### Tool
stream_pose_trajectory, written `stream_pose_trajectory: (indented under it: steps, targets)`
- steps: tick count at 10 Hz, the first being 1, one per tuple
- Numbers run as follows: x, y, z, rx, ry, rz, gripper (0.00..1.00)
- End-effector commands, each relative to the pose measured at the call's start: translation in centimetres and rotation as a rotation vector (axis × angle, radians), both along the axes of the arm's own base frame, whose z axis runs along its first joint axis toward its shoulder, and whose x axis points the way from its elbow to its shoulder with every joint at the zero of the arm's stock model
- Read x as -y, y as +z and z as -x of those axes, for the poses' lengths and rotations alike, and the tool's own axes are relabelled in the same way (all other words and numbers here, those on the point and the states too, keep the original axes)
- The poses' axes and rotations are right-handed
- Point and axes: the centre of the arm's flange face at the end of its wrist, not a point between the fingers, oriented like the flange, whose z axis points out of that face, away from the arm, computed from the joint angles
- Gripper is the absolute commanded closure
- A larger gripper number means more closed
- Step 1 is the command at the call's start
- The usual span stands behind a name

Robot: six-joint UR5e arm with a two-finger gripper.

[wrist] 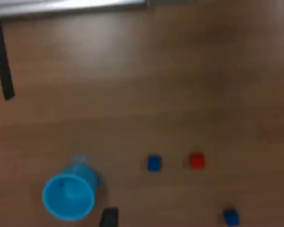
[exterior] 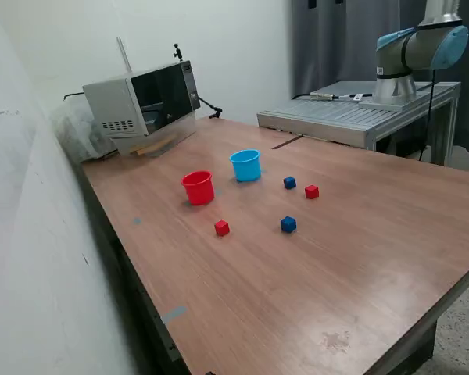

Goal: Place red objects in the red bin, and blue objects in the blue bin.

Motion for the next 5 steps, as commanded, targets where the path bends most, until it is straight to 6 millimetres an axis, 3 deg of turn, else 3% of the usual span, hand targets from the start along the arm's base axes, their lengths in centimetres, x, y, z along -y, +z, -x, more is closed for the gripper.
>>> stream_pose_trajectory:
  steps: [1,3,5]
  targets:
    - [0.4,-6.1,4.1,-0.070,-0.065,0.011,0.00]
    - [0.4,-14.4,5.2,-0.042,-0.069,0.021,0.00]
    - [-0.1,-20.5,6.9,-0.022,-0.080,0.028,0.00]
